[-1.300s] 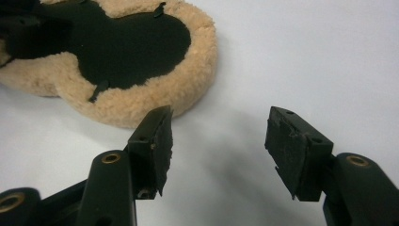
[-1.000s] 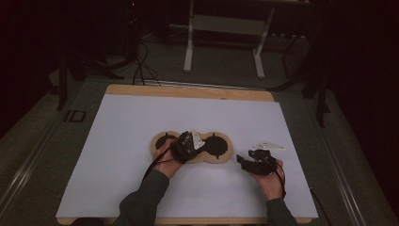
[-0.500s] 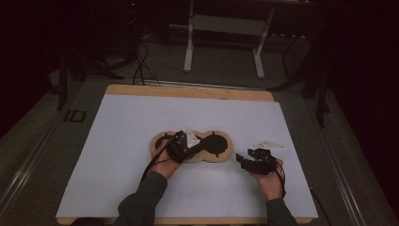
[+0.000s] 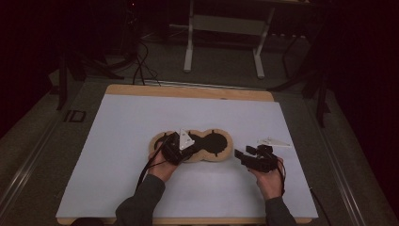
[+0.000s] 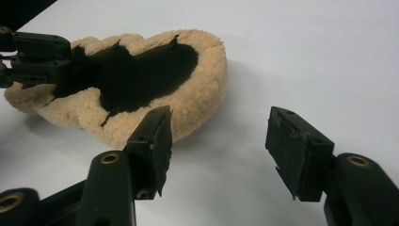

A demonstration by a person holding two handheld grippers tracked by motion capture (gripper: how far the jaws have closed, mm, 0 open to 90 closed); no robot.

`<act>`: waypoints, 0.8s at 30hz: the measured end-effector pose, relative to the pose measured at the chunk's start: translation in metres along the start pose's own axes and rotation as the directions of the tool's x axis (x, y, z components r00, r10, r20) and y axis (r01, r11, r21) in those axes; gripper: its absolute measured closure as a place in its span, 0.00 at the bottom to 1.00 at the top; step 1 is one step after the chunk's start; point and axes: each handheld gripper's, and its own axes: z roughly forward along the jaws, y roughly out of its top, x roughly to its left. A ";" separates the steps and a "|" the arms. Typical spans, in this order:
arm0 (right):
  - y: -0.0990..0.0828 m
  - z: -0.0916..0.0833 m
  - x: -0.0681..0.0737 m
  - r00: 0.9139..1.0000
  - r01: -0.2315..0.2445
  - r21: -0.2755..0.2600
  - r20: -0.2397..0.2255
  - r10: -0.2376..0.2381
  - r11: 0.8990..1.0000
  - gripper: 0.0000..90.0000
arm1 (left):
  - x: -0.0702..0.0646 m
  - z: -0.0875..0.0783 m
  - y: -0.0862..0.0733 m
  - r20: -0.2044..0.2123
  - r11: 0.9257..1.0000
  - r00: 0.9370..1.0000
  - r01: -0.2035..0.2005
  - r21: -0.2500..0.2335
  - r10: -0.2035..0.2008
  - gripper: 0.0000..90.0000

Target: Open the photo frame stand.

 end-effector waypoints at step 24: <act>0.035 0.019 0.022 0.999 0.012 0.011 -0.048 -0.011 1.000 0.43 | 0.004 -0.015 -0.015 0.012 0.991 0.998 0.059 -0.121 -0.058 0.77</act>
